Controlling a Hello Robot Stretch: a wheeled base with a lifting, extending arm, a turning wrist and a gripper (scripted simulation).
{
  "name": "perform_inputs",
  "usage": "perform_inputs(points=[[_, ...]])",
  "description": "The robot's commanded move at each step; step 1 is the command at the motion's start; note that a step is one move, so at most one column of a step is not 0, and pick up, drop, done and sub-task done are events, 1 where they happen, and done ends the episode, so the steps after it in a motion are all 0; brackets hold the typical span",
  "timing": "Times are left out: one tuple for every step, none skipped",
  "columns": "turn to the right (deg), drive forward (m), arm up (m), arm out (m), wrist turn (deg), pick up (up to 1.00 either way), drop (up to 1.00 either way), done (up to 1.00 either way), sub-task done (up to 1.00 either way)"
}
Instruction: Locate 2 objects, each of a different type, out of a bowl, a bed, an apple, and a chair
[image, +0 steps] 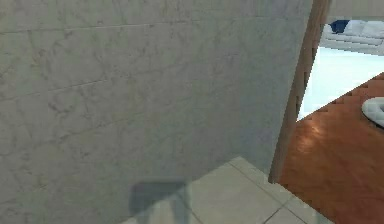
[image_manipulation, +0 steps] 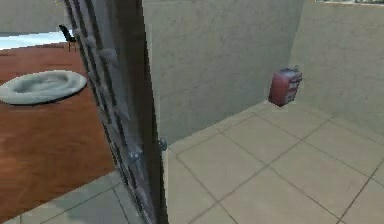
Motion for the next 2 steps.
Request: perform_inputs(points=[[12.0,0.00,0.00,0.00,0.0,0.00,0.00,0.00,0.00],[0.0,0.80,0.00,0.00,0.0,0.00,0.00,0.00,0.00]])
